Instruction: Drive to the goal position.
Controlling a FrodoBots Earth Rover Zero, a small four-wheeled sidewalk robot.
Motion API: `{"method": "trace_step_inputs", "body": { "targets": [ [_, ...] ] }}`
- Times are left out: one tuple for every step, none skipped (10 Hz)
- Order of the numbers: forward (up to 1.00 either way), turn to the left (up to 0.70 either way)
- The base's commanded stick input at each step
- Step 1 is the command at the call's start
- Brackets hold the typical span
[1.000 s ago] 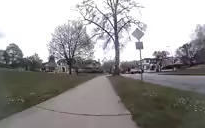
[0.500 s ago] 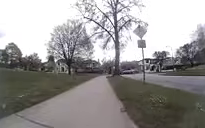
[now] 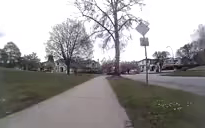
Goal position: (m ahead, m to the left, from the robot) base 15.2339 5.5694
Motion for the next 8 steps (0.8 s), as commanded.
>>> {"method": "trace_step_inputs", "body": {
  "targets": [
    [0.85,0.00],
    [0.85,0.00],
    [0.85,0.00],
    [0.85,0.00],
    [0.73,0.00],
    [0.20,0.00],
    [0.00,0.00],
    [0.00,0.00]
  ]
}}
